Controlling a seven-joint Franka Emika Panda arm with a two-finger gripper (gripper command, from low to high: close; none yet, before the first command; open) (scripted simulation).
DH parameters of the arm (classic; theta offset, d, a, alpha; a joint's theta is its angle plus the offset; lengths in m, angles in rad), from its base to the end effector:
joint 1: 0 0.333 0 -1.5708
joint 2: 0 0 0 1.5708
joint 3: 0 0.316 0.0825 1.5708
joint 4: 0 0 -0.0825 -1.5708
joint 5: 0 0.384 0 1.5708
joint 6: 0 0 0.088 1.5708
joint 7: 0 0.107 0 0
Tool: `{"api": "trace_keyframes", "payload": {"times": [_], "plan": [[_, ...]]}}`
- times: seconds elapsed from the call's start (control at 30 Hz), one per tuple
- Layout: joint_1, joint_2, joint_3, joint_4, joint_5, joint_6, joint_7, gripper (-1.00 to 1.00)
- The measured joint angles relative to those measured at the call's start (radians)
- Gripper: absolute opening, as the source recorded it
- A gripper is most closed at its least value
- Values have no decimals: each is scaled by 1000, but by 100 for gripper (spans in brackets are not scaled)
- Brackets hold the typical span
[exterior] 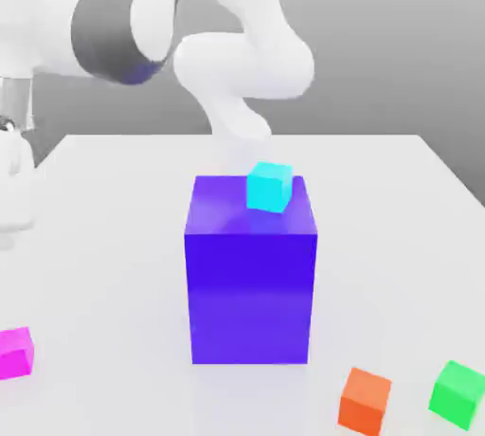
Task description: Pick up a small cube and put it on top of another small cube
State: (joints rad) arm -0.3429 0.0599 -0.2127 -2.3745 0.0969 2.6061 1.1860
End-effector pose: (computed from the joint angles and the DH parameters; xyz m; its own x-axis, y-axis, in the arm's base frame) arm 0.4393 -0.2752 0.3155 -0.2473 -0.9688 0.0173 -0.9544 0.2405 -0.1770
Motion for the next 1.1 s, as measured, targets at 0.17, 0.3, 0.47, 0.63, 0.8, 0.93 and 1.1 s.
{"api": "trace_keyframes", "payload": {"times": [0.17,0.3,0.47,0.63,0.8,0.93,1.1], "plan": [[-55,186,-36,-15,60,62,53,0],[-103,333,-13,0,130,146,34,0],[-132,405,22,16,162,200,11,-100],[-130,391,17,13,154,191,18,-100],[-57,256,-5,-13,66,83,51,-100],[55,235,100,0,0,51,-7,-100],[181,216,223,9,-67,23,-78,-100]]}}
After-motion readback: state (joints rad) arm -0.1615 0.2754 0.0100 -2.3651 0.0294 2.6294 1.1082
